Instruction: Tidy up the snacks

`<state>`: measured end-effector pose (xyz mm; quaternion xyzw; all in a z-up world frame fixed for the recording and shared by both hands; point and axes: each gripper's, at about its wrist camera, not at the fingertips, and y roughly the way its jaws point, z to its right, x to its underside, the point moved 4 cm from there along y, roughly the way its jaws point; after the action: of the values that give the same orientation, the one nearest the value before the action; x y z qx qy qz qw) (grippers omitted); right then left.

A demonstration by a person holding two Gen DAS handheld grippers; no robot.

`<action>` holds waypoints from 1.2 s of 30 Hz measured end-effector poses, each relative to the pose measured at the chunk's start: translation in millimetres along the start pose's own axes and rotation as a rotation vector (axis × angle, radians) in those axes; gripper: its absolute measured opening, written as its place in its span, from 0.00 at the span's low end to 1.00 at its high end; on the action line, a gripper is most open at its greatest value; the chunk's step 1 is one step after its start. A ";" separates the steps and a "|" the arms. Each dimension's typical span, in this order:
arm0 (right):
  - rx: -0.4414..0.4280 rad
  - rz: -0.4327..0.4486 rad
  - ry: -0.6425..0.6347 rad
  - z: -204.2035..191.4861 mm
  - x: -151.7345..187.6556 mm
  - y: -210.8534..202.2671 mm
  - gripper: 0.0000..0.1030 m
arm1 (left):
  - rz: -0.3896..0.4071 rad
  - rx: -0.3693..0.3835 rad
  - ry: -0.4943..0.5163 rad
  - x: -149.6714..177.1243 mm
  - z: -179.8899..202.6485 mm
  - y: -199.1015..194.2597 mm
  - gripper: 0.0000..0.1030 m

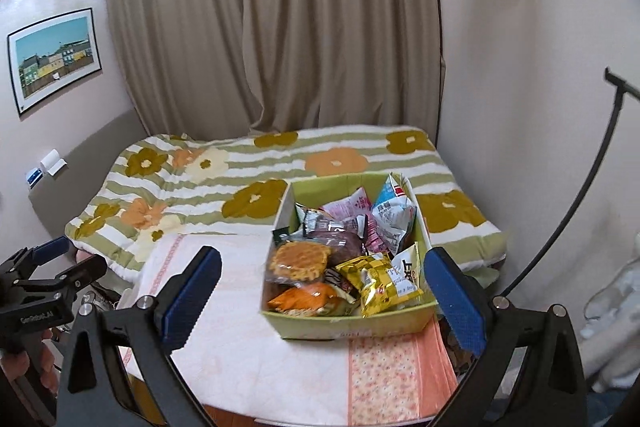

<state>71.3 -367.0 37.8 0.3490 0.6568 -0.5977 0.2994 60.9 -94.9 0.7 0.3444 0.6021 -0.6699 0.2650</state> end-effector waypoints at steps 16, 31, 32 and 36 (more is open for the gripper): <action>0.064 0.055 -0.011 -14.3 31.1 -44.1 0.98 | 0.132 -0.073 0.043 24.2 -0.5 -69.6 0.99; 0.067 0.065 -0.005 -17.4 29.7 -47.9 0.98 | 0.130 -0.056 0.026 21.9 -9.8 -70.8 0.99; 0.067 0.065 -0.005 -17.9 30.0 -47.4 0.98 | 0.131 -0.055 0.027 21.7 -10.1 -70.7 0.99; 0.063 0.066 -0.006 -19.3 31.5 -46.5 0.98 | 0.128 -0.057 0.023 21.3 -14.4 -68.4 0.99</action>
<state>15.6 -346.5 41.1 0.3780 0.6248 -0.6090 0.3096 -2.9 -70.2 26.2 0.3820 0.6007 -0.6300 0.3103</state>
